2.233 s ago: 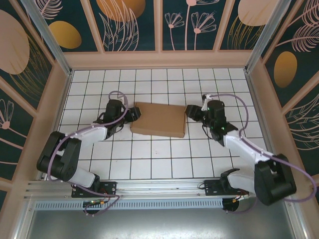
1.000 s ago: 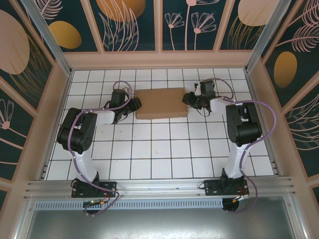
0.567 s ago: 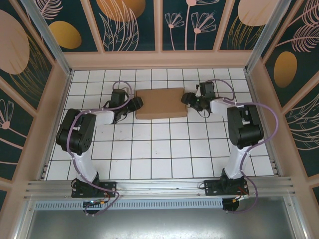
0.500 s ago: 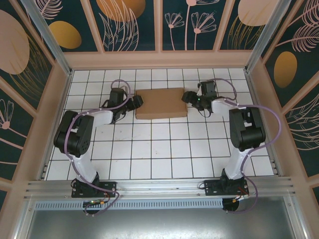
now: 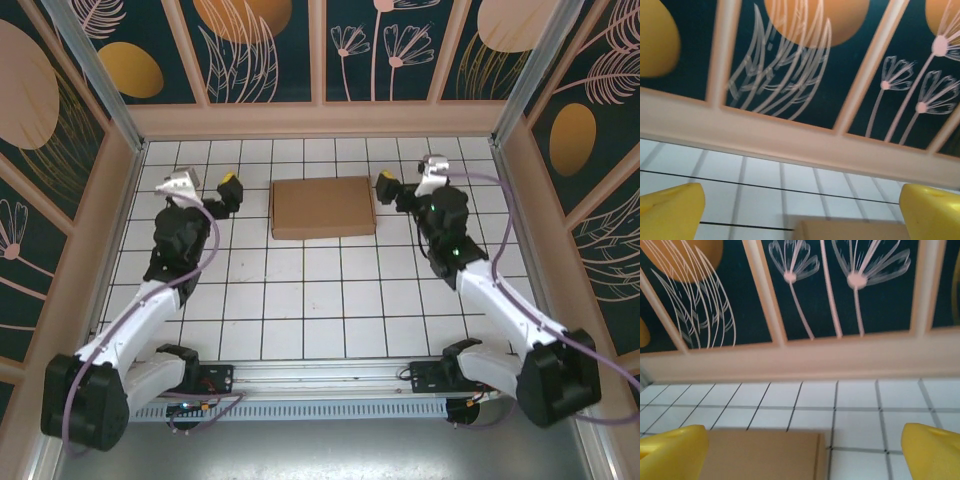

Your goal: Fold the paper box

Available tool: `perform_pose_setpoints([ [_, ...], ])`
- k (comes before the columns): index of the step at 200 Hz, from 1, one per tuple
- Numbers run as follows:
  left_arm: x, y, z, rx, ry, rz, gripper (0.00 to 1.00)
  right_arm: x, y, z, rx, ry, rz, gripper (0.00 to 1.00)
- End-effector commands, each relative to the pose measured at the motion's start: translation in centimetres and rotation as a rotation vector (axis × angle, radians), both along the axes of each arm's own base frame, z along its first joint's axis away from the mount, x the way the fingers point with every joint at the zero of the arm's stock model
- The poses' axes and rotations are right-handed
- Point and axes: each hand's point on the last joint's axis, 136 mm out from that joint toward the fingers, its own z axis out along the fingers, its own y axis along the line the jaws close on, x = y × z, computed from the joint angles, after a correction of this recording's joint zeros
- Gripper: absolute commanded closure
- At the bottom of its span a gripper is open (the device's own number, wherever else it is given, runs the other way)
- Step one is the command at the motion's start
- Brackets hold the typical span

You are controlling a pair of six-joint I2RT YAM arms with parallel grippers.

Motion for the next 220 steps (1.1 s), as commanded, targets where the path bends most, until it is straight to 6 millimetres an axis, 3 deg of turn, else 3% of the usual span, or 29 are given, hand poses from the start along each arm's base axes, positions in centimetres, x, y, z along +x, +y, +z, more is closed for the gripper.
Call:
perform_pose_setpoints([
  [1,0.1,3.6,-5.4,0.239,0.105,0.180,0.01,-1.1,-3.5,0.2,-0.112,-0.164,-0.164,0.01],
  [14,-0.9,4.9,-7.5,0.198,0.103,0.222,0.01,-1.4,-5.9,-1.9,-0.056,-0.133,-0.257,0.01],
  [27,-1.8,6.3,-8.5,0.154,0.069,0.286,0.01,-1.6,-6.6,-3.5,-0.094,-0.120,-0.245,0.01],
  [44,-1.5,7.7,-9.7,0.210,0.100,0.352,0.01,-1.9,-9.6,-6.0,-0.141,-0.115,-0.377,0.01],
  [61,-1.5,9.6,-11.1,0.159,0.103,0.400,0.01,-1.9,-11.6,-9.5,-0.212,-0.047,-0.422,0.01],
  [73,-1.2,9.9,-12.6,0.135,0.134,0.380,0.01,-1.9,-13.2,-11.4,-0.207,-0.003,-0.476,0.01],
  [80,-0.8,9.5,-12.3,0.160,0.120,0.350,0.01,-2.2,-13.8,-12.3,-0.187,-0.006,-0.481,0.01],
  [99,-0.2,7.8,-12.0,0.267,0.085,0.251,0.01,-3.5,-14.0,-12.7,-0.064,-0.102,-0.397,0.01],
  [108,-0.5,8.6,-12.0,0.251,0.056,0.298,0.01,-4.0,-14.2,-12.3,-0.048,-0.160,-0.393,0.01],
  [120,-1.4,9.3,-12.8,0.230,0.031,0.334,0.01,-4.0,-14.8,-13.8,-0.026,-0.136,-0.398,0.01],
  [131,-1.2,8.1,-12.5,0.257,-0.018,0.267,0.01,-2.8,-14.0,-13.9,-0.041,-0.124,-0.342,0.01],
  [141,0.2,7.3,-13.9,0.271,0.082,0.198,0.01,-1.4,-12.9,-14.7,-0.070,-0.072,-0.273,0.01],
  [156,1.3,8.9,-14.3,0.211,0.111,0.229,0.01,1.2,-12.5,-16.2,-0.077,0.042,-0.224,0.01],
  [220,1.4,9.1,-14.4,0.214,0.121,0.227,0.01,1.4,-13.1,-16.4,-0.042,0.054,-0.218,0.01],
])
